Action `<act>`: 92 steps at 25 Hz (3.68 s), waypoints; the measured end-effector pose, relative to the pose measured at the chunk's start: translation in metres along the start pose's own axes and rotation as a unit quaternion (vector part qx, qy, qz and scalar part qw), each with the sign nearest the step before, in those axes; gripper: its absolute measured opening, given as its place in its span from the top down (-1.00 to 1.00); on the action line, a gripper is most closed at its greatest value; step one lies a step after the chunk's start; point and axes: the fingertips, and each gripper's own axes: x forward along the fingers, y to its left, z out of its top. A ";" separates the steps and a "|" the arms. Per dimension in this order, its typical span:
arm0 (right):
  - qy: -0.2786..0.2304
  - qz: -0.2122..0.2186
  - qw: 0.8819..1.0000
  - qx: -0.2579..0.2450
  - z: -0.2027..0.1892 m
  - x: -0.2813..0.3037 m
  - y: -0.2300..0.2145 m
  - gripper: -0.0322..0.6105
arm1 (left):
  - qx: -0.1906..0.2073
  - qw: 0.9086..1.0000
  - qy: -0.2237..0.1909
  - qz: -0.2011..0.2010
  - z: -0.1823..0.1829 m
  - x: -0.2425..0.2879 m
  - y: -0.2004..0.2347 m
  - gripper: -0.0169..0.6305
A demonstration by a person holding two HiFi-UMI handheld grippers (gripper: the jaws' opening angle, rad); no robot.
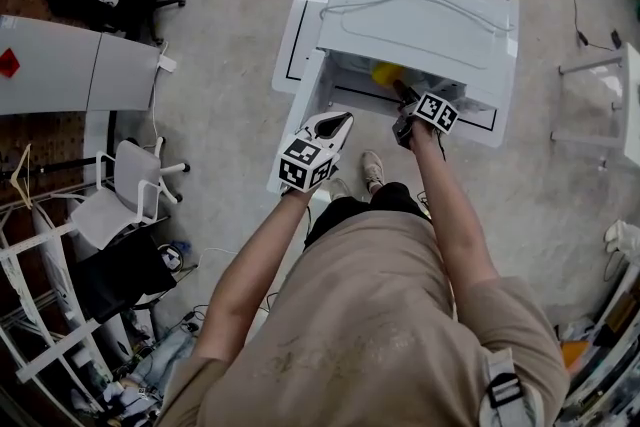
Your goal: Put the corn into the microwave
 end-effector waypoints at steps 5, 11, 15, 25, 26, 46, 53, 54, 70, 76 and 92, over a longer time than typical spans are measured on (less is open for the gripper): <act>0.012 -0.044 0.975 -0.216 -0.011 -0.008 -0.006 0.12 | 0.005 1.000 -0.001 0.001 0.003 0.003 -0.001 0.94; 0.032 -0.119 0.917 -0.379 -0.015 -0.011 -0.018 0.11 | 0.010 1.000 -0.003 -0.004 0.006 0.008 -0.011 0.94; 0.039 -0.134 0.901 -0.411 -0.017 -0.007 -0.020 0.11 | 0.008 1.000 -0.006 0.000 0.005 0.009 -0.013 0.94; 0.053 -0.146 0.895 -0.417 -0.012 0.011 -0.018 0.11 | 0.005 1.000 -0.010 0.004 0.008 0.011 -0.014 0.94; 0.052 -0.149 0.896 -0.416 -0.011 0.013 -0.017 0.11 | 0.005 1.000 -0.010 0.005 0.009 0.011 -0.013 0.94; 0.038 -0.225 0.869 -0.439 0.016 0.022 -0.009 0.11 | 0.004 1.000 0.001 0.019 0.007 0.011 -0.005 0.94; 0.033 -0.222 0.870 -0.438 0.020 0.025 -0.007 0.11 | 0.012 1.000 0.003 0.021 0.009 0.009 -0.004 0.94; 0.032 -0.222 0.871 -0.437 0.020 0.025 -0.008 0.11 | 0.013 1.000 0.002 0.021 0.010 0.009 -0.004 0.94; -0.016 -0.062 0.909 -0.411 0.016 -0.070 0.070 0.11 | 0.017 0.998 -0.047 -0.024 0.029 0.001 -0.023 0.94; -0.094 -0.030 0.914 -0.393 0.029 -0.158 0.126 0.11 | 0.010 0.996 -0.077 -0.049 0.041 -0.021 -0.035 0.94; -0.234 -0.064 0.873 -0.423 -0.006 -0.309 0.239 0.11 | 0.028 0.981 -0.161 -0.107 0.069 -0.117 -0.057 0.94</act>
